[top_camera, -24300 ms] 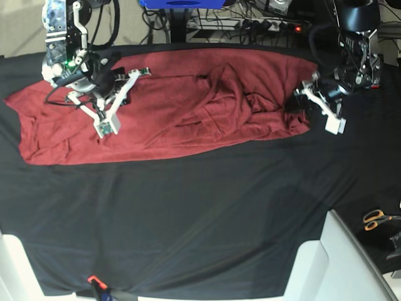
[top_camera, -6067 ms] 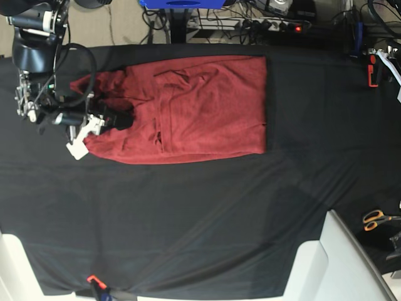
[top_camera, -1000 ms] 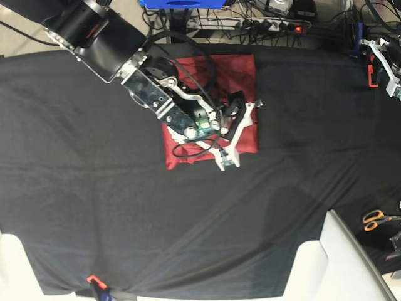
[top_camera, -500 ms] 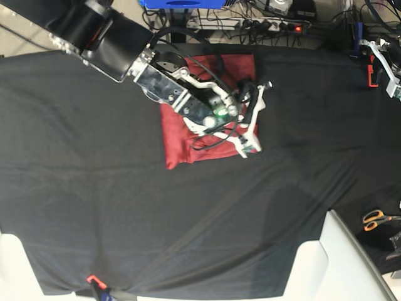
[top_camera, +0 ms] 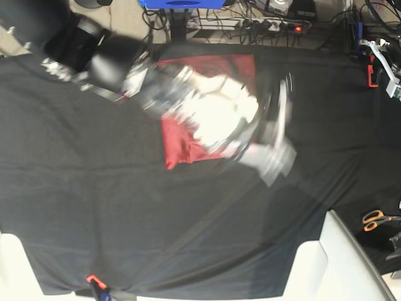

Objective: Fold the T-shirt properly
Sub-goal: 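Release the shirt and pull the right gripper back off it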

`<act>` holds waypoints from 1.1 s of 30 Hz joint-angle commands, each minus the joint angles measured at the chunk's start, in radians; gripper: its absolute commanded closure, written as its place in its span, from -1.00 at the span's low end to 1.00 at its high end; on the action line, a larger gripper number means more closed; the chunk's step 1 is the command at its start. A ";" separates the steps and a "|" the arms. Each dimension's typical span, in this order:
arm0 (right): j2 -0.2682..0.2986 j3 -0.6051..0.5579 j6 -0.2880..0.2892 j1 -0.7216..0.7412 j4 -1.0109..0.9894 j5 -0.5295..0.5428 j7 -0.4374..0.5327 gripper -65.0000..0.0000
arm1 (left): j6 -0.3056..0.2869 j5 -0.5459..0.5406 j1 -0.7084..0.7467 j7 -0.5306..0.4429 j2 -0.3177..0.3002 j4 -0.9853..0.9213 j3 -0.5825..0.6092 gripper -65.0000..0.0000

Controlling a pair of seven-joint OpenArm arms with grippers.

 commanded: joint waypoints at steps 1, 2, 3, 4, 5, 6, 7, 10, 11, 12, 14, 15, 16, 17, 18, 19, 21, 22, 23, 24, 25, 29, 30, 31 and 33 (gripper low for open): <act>0.032 0.056 -0.011 0.001 0.046 -0.004 -0.026 0.01 | 0.006 -0.001 0.002 -0.007 -0.025 0.011 -0.009 1.00; 0.056 0.100 -0.010 -0.022 0.078 -0.004 -0.044 0.01 | 0.006 -0.001 0.002 -0.007 -0.025 0.009 -0.009 1.00; 0.076 0.148 -0.002 -0.048 0.109 -0.004 -0.060 0.01 | 0.006 -0.001 0.002 -0.007 -0.025 0.009 -0.009 1.00; 0.095 0.194 0.021 -0.080 0.135 -0.004 -0.077 0.01 | 0.006 -0.001 0.002 -0.007 -0.026 0.009 -0.010 1.00; 0.111 0.235 0.058 -0.112 0.158 -0.004 -0.090 -0.01 | 0.006 -0.001 0.002 -0.007 -0.026 0.009 -0.010 1.00; 0.125 0.265 0.101 -0.148 0.170 -0.004 -0.101 -0.01 | 0.006 -0.001 0.002 -0.007 -0.026 0.009 -0.010 1.00; 0.134 0.315 0.157 -0.192 0.184 -0.004 -0.109 -0.04 | 0.006 -0.001 0.002 -0.007 -0.026 0.009 -0.010 1.00; 0.137 0.432 0.317 -0.306 0.207 -0.006 -0.106 -0.39 | 0.006 -0.001 -0.010 -0.007 -0.036 0.009 -0.009 1.00; 0.137 0.441 0.337 -0.327 0.208 -0.006 -0.103 -0.50 | 0.006 -0.001 -0.016 -0.007 -0.036 0.008 -0.009 1.00; 0.136 0.444 0.346 -0.339 0.210 -0.006 -0.103 -0.59 | 0.006 -0.001 -0.019 -0.007 -0.039 0.008 -0.009 1.00; 0.130 0.444 0.352 -0.355 0.204 -0.007 -0.087 -0.67 | 0.006 -0.001 -0.024 -0.007 -0.040 0.008 -0.009 1.00; 0.130 0.444 0.352 -0.356 0.199 -0.007 -0.064 -0.67 | 0.006 -0.001 -0.025 -0.007 -0.040 0.008 -0.009 1.00; 0.130 0.444 0.354 -0.358 0.184 -0.006 -0.041 -0.67 | 0.006 -0.001 -0.025 -0.007 -0.040 0.009 -0.009 1.00; 0.130 0.444 0.354 -0.358 0.167 -0.006 -0.028 -0.67 | 0.006 -0.001 -0.025 -0.007 -0.040 0.009 -0.009 1.00; 0.131 0.444 0.354 -0.358 0.145 -0.006 -0.018 -0.67 | 0.006 -0.001 -0.025 -0.007 -0.040 0.009 -0.009 1.00; 0.134 0.444 0.354 -0.358 0.128 -0.006 -0.009 -0.67 | 0.006 -0.001 -0.024 -0.007 -0.040 0.009 -0.009 1.00; 0.136 0.444 0.354 -0.359 0.109 -0.006 0.000 -0.67 | 0.006 -0.001 -0.019 -0.007 -0.040 0.009 -0.009 1.00; 0.136 0.444 0.354 -0.364 0.099 -0.006 0.009 -0.67 | 0.006 -0.001 -0.018 -0.007 -0.040 0.009 -0.009 1.00; 0.136 0.444 0.354 -0.367 0.093 -0.006 0.022 -0.67 | 0.006 -0.001 -0.016 -0.007 -0.040 0.009 -0.010 1.00; 0.136 0.444 0.355 -0.370 0.087 -0.006 0.031 -0.67 | 0.006 -0.001 -0.016 -0.007 -0.042 0.009 -0.012 1.00; 0.136 0.444 0.355 -0.372 0.079 -0.006 0.040 -0.67 | 0.006 -0.001 -0.016 -0.007 -0.049 0.009 -0.012 1.00; 0.137 0.444 0.355 -0.373 0.047 -0.006 0.046 -0.67 | 0.006 -0.001 -0.015 -0.007 -0.063 0.009 -0.015 1.00; 0.136 0.444 0.355 -0.373 0.046 -0.006 0.046 -0.67 | 0.006 -0.001 -0.015 -0.007 -0.066 0.009 -0.017 1.00; 0.134 0.444 0.355 -0.373 0.046 -0.006 0.046 -0.67 | 0.006 -0.001 -0.015 -0.007 -0.077 0.009 -0.015 1.00; 0.133 0.444 0.355 -0.373 0.044 -0.006 0.046 -0.67 | 0.006 -0.001 -0.015 -0.007 -0.079 0.009 -0.015 1.00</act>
